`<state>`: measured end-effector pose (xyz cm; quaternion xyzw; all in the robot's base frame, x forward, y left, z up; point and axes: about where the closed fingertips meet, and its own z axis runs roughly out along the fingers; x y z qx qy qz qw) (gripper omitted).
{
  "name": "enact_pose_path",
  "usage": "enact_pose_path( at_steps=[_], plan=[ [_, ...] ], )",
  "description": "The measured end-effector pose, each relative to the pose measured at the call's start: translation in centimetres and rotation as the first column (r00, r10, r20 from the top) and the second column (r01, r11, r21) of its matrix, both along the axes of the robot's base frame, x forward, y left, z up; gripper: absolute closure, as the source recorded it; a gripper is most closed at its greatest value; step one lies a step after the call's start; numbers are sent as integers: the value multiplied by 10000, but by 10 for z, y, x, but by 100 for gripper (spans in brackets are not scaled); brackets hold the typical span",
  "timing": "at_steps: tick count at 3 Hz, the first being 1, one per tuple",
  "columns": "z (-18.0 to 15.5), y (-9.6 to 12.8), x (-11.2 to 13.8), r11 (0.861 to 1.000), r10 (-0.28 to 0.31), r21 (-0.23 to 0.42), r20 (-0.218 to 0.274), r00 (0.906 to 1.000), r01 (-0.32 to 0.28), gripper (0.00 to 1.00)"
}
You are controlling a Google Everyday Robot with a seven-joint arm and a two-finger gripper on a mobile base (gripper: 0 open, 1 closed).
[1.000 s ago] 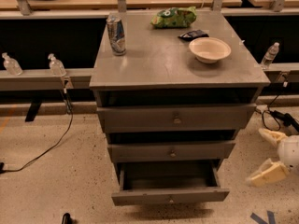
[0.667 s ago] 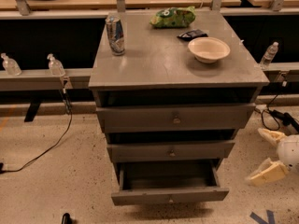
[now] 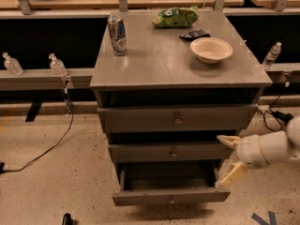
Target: Close bottom drawer
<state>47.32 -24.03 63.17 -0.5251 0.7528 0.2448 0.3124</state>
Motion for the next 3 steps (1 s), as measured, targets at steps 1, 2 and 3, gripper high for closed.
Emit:
enact_pose_path(
  at_steps=[1, 2, 3],
  plan=[
    [-92, 54, -1, 9857, 1660, 421, -685, 9837, -1634, 0],
    [-147, 68, -9, 9757, 2104, 817, -906, 9734, -2033, 0],
    [-224, 70, -19, 9661, 2140, 1660, -876, 9729, -1975, 0]
  ],
)
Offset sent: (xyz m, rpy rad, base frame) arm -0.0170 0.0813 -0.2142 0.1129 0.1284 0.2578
